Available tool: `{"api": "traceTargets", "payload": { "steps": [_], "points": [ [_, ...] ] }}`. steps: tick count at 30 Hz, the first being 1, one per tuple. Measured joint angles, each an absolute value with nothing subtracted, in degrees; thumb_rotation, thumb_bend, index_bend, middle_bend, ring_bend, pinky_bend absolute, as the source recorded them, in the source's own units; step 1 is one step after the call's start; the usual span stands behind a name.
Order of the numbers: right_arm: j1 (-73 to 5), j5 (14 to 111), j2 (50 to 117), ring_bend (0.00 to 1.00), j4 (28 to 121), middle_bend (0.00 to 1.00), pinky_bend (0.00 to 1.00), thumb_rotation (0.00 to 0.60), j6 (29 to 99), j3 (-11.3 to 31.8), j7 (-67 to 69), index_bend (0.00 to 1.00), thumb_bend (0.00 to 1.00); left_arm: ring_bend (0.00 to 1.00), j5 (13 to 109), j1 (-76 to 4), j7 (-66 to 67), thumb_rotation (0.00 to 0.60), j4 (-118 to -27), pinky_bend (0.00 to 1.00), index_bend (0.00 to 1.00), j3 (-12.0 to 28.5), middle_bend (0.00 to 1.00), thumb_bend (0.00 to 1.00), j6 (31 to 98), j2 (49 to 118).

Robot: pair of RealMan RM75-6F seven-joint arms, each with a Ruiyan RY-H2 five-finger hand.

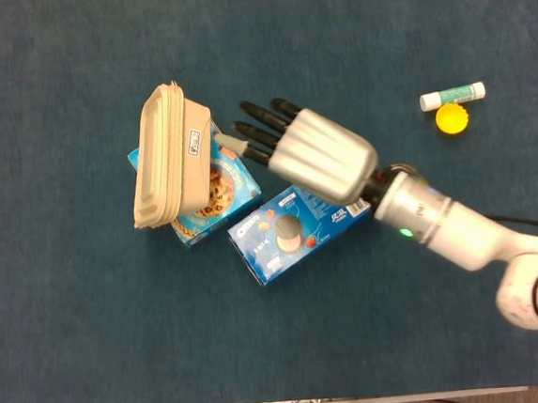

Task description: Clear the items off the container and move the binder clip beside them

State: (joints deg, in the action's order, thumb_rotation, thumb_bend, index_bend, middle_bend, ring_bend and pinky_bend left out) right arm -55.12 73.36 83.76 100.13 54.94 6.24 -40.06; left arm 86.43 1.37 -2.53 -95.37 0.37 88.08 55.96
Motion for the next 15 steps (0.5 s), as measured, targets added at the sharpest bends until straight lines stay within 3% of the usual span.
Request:
{"api": "traceTargets", "payload": {
  "steps": [3, 15],
  "points": [
    [-54.1, 72.8, 81.3, 0.13, 100.9, 0.22, 0.33, 0.600, 53.9, 4.7, -39.5, 0.01, 0.01, 0.06, 86.4, 1.1, -2.1, 0.600, -95.6, 0.05, 0.18, 0.4, 0.13, 0.39, 87.7, 56.0],
    [-54.5, 65.2, 78.1, 0.15, 99.2, 0.24, 0.32, 0.600, 45.6, 2.2, -38.4, 0.01, 0.00, 0.06, 86.7, 0.2, -0.1, 0.600, -97.4, 0.05, 0.18, 0.3, 0.13, 0.39, 86.7, 56.1]
  ]
}}
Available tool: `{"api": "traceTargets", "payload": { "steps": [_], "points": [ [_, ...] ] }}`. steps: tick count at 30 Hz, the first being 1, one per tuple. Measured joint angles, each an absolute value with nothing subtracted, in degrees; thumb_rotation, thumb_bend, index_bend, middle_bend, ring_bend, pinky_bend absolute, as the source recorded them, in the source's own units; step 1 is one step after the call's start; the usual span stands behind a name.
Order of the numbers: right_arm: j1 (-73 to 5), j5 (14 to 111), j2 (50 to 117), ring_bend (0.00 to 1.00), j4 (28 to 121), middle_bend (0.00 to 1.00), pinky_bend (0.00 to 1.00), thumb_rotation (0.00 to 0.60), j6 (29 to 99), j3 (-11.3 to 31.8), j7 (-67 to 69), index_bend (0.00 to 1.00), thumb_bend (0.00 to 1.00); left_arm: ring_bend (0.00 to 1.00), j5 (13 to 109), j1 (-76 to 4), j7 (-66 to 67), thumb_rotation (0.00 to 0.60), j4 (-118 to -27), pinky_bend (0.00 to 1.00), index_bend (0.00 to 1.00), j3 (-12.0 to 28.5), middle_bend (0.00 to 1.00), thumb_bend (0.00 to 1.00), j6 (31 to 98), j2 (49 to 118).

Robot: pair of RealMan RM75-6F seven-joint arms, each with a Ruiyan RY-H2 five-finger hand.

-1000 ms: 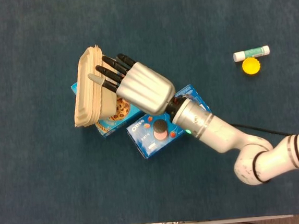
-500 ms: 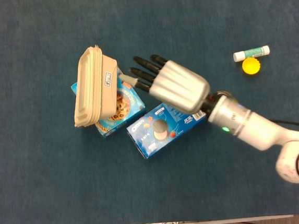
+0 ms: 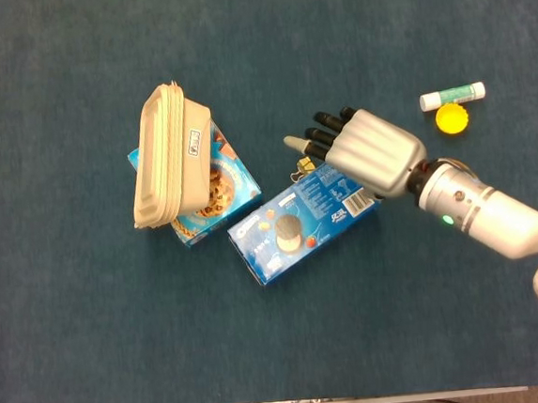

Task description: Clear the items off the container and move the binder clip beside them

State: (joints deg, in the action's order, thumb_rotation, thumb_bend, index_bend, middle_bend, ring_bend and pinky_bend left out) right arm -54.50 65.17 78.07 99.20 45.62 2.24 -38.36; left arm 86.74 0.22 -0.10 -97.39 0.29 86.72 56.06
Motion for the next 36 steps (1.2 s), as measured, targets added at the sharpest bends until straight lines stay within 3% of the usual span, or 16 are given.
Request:
{"api": "traceTargets", "payload": {
  "steps": [13, 36],
  "points": [
    [-57.7, 60.2, 79.9, 0.15, 93.7, 0.25, 0.30, 0.600, 37.5, 0.4, -34.2, 0.01, 0.00, 0.06, 86.3, 0.2, 0.4, 0.600, -97.8, 0.05, 0.18, 0.0, 0.13, 0.39, 86.4, 56.2],
    [-56.8, 65.4, 77.7, 0.17, 101.8, 0.26, 0.30, 0.600, 38.6, -2.1, -29.4, 0.02, 0.00, 0.06, 86.8, 0.7, 0.1, 0.600, -97.7, 0.05, 0.18, -0.3, 0.13, 0.39, 87.5, 56.2]
  ]
}}
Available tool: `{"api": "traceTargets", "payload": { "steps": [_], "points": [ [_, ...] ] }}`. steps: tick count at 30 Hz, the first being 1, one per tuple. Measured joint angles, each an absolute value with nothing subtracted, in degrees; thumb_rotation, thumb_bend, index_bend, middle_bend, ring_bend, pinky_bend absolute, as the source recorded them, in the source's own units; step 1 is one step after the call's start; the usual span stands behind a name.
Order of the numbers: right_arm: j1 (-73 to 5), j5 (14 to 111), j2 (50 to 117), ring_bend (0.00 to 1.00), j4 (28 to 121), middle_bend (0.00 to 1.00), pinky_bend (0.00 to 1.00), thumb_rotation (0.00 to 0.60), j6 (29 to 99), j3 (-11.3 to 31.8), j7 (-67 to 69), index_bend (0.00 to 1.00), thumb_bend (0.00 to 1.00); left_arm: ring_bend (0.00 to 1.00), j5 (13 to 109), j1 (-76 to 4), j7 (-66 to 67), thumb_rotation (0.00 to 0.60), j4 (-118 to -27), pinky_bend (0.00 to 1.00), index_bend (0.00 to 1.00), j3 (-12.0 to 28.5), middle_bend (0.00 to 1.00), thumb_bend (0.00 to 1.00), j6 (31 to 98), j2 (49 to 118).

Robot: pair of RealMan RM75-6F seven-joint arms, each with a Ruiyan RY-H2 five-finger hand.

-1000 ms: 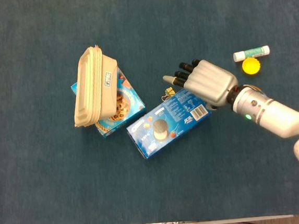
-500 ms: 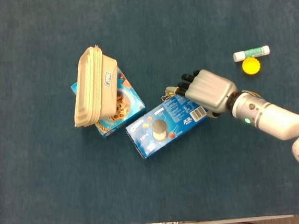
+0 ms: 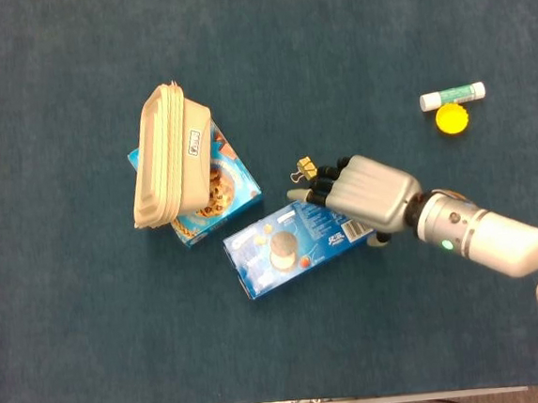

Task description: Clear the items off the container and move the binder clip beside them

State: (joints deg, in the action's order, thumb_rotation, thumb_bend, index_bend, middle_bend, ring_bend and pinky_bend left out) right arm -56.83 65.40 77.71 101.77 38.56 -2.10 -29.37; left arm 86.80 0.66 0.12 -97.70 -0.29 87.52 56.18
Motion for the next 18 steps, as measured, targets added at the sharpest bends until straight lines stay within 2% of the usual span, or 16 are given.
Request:
{"api": "traceTargets", "payload": {
  "steps": [7, 10, 13, 18],
  "points": [
    [-56.3, 68.1, 76.0, 0.18, 104.1, 0.26, 0.31, 0.600, 40.7, -1.9, -28.8, 0.04, 0.00, 0.06, 86.9, 1.2, -0.2, 0.600, -97.7, 0.05, 0.18, -0.4, 0.13, 0.39, 88.3, 55.9],
    [-55.3, 69.8, 73.8, 0.22, 104.9, 0.29, 0.37, 0.600, 42.2, -2.2, -28.3, 0.09, 0.00, 0.06, 87.0, 1.2, -0.2, 0.600, -97.6, 0.05, 0.18, -0.4, 0.13, 0.39, 88.3, 56.0],
    [-54.4, 70.8, 71.2, 0.28, 105.5, 0.32, 0.42, 0.600, 42.9, -2.8, -27.7, 0.09, 0.00, 0.06, 87.1, 1.0, 0.0, 0.600, -97.7, 0.05, 0.18, -0.4, 0.13, 0.39, 88.1, 56.1],
    [-53.5, 71.0, 67.4, 0.29, 105.8, 0.33, 0.43, 0.600, 41.3, -4.9, -27.0, 0.09, 0.00, 0.06, 87.4, 0.6, 0.6, 0.600, -98.1, 0.05, 0.18, -0.4, 0.13, 0.39, 87.7, 56.4]
  ]
}}
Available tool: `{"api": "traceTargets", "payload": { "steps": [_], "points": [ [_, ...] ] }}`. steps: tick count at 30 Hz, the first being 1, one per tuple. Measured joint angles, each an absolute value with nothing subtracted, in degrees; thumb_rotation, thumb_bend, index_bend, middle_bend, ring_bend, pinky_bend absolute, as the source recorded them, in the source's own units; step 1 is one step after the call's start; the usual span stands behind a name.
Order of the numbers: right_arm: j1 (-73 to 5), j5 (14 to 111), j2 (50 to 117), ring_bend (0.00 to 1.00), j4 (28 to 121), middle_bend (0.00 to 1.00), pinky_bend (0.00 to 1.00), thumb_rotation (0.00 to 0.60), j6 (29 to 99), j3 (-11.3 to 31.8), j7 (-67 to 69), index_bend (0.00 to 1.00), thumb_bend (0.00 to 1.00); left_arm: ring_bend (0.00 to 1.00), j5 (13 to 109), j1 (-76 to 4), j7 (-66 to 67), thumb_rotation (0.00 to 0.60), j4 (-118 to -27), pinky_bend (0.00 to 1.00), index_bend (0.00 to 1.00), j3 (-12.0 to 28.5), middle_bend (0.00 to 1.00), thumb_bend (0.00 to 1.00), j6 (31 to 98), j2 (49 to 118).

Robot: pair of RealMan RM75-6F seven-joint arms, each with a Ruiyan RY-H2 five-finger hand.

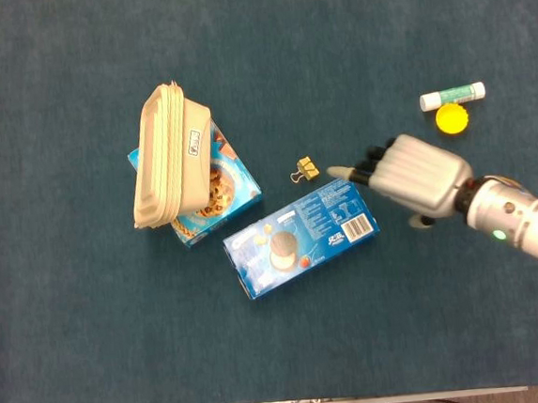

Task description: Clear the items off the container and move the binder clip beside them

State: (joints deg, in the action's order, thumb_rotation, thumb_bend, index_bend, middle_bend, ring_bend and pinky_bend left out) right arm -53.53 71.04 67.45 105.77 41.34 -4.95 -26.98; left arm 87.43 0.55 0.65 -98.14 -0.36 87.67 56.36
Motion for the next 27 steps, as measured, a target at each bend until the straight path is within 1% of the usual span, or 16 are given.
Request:
{"api": "traceTargets", "payload": {
  "steps": [6, 14, 18, 27],
  "points": [
    [-53.0, 70.8, 66.7, 0.29, 105.4, 0.34, 0.43, 0.600, 38.3, -7.0, -26.5, 0.09, 0.00, 0.06, 87.6, 0.2, 1.2, 0.600, -98.5, 0.05, 0.18, -0.4, 0.13, 0.39, 87.1, 56.6],
    [-53.4, 70.6, 70.8, 0.28, 103.6, 0.34, 0.44, 0.600, 34.9, -8.1, -27.3, 0.09, 0.00, 0.06, 87.6, 0.5, 1.0, 0.600, -98.4, 0.05, 0.18, -0.6, 0.13, 0.39, 87.7, 56.6],
    [-53.8, 70.6, 73.2, 0.27, 103.3, 0.32, 0.43, 0.600, 34.4, -7.7, -27.6, 0.09, 0.00, 0.06, 87.4, 1.0, 0.5, 0.600, -98.1, 0.05, 0.18, -0.6, 0.13, 0.39, 88.2, 56.5],
    [-55.8, 67.8, 78.6, 0.26, 103.1, 0.30, 0.43, 0.600, 34.7, -4.8, -29.3, 0.09, 0.00, 0.06, 87.5, 1.6, -0.5, 0.600, -97.4, 0.05, 0.18, -0.7, 0.13, 0.39, 89.2, 56.3]
  ]
}}
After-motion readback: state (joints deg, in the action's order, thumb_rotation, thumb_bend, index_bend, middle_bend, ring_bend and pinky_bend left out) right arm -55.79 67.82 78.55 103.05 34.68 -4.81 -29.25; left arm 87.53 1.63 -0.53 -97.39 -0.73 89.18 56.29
